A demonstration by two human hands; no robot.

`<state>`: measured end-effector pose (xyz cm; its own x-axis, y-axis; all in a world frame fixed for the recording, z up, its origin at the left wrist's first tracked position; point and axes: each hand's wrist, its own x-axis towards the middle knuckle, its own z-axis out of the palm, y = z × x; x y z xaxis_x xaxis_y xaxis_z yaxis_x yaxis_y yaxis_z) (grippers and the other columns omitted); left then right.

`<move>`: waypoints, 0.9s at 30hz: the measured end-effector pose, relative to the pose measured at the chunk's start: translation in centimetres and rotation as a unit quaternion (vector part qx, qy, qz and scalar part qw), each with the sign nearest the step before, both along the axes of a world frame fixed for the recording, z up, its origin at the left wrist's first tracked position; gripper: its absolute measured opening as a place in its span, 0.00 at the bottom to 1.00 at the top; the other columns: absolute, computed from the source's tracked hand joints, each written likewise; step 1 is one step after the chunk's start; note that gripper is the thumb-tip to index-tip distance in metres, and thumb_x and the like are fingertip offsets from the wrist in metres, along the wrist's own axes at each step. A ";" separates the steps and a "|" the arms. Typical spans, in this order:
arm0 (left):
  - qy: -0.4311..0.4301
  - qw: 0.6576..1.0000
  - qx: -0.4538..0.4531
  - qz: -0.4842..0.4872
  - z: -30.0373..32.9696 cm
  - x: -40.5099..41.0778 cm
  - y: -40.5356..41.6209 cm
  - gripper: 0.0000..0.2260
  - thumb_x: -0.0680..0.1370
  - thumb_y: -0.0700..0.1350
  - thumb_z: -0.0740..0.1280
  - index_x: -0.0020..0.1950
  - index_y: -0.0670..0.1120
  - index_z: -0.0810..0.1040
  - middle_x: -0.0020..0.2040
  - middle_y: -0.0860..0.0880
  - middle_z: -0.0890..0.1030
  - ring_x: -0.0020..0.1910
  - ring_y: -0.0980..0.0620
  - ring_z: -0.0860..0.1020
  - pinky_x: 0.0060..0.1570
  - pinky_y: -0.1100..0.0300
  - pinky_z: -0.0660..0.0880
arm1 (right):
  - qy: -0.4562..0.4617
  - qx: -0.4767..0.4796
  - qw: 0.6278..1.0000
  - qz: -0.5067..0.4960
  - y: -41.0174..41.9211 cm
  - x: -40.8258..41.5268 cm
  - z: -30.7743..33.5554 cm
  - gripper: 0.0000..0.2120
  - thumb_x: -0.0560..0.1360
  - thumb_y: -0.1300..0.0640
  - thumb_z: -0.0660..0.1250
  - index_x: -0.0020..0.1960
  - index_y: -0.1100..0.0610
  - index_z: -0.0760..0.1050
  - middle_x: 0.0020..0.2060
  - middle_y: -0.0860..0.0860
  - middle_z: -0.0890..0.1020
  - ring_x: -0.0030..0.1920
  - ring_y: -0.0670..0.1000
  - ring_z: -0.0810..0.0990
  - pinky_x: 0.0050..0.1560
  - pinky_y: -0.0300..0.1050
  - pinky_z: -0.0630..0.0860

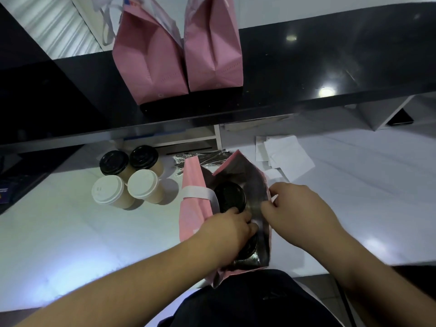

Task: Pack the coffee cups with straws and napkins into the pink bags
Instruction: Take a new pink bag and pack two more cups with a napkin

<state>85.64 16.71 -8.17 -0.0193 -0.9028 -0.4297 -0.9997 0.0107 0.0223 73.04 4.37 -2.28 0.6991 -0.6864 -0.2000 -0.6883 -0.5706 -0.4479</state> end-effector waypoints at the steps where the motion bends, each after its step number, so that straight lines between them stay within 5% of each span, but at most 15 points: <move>1: 0.002 1.000 0.002 0.000 0.1 0.0 0.0 0.26 0.78 0.43 0.70 0.76 0.50 0.70 0.69 0.48 0.70 0.62 0.43 0.73 0.50 0.47 0.80 | 0.008 -0.004 1.000 0.001 0.0 0.4 0.0 0.11 0.76 0.46 0.60 0.40 0.50 0.74 0.27 0.48 0.79 0.32 0.50 0.79 0.30 0.43 0.72; 5: 0.023 1.000 -0.020 0.000 2.4 0.2 -0.1 0.24 0.79 0.49 0.69 0.76 0.50 0.71 0.68 0.48 0.72 0.63 0.44 0.74 0.53 0.47 0.80 | 0.000 -0.023 1.000 -0.022 -0.2 1.1 -0.3 0.16 0.78 0.49 0.59 0.33 0.52 0.67 0.27 0.49 0.75 0.30 0.51 0.75 0.28 0.44 0.63; 7: 0.090 0.987 -0.135 -0.006 4.7 1.1 -0.4 0.19 0.79 0.52 0.69 0.68 0.49 0.77 0.63 0.50 0.76 0.61 0.47 0.74 0.57 0.49 0.78 | -0.006 -0.028 0.999 -0.042 -0.6 0.8 -0.4 0.16 0.78 0.51 0.59 0.32 0.52 0.66 0.26 0.49 0.74 0.29 0.52 0.74 0.27 0.45 0.64; 10: 0.192 0.906 -0.372 0.061 8.1 4.5 -0.2 0.09 0.81 0.53 0.65 0.56 0.52 0.80 0.54 0.55 0.78 0.56 0.55 0.75 0.58 0.64 0.70 | 0.001 -0.024 0.998 -0.061 -1.2 0.0 -0.4 0.16 0.79 0.51 0.59 0.33 0.53 0.70 0.26 0.50 0.76 0.29 0.52 0.76 0.29 0.48 0.73; 12: 0.202 0.851 -0.452 0.174 8.5 7.7 0.5 0.03 0.81 0.51 0.65 0.52 0.54 0.77 0.49 0.58 0.77 0.49 0.60 0.74 0.52 0.69 0.69 | 0.001 -0.018 0.997 -0.077 -1.7 -0.5 -0.4 0.17 0.79 0.51 0.59 0.33 0.53 0.70 0.25 0.50 0.76 0.28 0.51 0.76 0.28 0.48 0.72; 15: 0.197 0.810 -0.399 0.382 5.6 12.6 1.0 0.04 0.81 0.47 0.67 0.50 0.56 0.74 0.44 0.59 0.78 0.44 0.59 0.77 0.41 0.66 0.73 | 0.004 -0.028 0.995 -0.097 -2.4 -0.8 -0.4 0.18 0.80 0.49 0.59 0.31 0.52 0.69 0.24 0.50 0.76 0.27 0.50 0.75 0.27 0.44 0.66; 17: 0.173 0.816 -0.316 0.451 2.5 15.2 1.0 0.03 0.81 0.44 0.67 0.53 0.52 0.76 0.46 0.55 0.81 0.44 0.54 0.80 0.43 0.55 0.77 | 0.017 -0.029 0.994 -0.101 -2.5 -0.9 -0.4 0.18 0.80 0.48 0.59 0.33 0.51 0.71 0.24 0.49 0.77 0.28 0.50 0.76 0.26 0.45 0.68; 21: 0.110 0.874 -0.171 0.440 -3.2 17.5 -0.6 0.12 0.81 0.42 0.66 0.63 0.47 0.81 0.56 0.44 0.85 0.53 0.41 0.82 0.50 0.53 0.79 | 0.015 -0.032 0.994 -0.107 -1.9 -0.8 -0.4 0.16 0.80 0.51 0.63 0.34 0.54 0.72 0.25 0.52 0.76 0.27 0.53 0.75 0.28 0.52 0.73; 27: 0.079 0.911 -0.044 0.401 -8.2 19.5 -4.5 0.16 0.82 0.41 0.65 0.70 0.45 0.79 0.66 0.41 0.81 0.63 0.42 0.80 0.61 0.52 0.77 | 0.061 -0.008 0.989 -0.134 -1.4 -0.6 0.8 0.13 0.79 0.46 0.61 0.40 0.49 0.78 0.30 0.46 0.83 0.31 0.47 0.80 0.33 0.48 0.79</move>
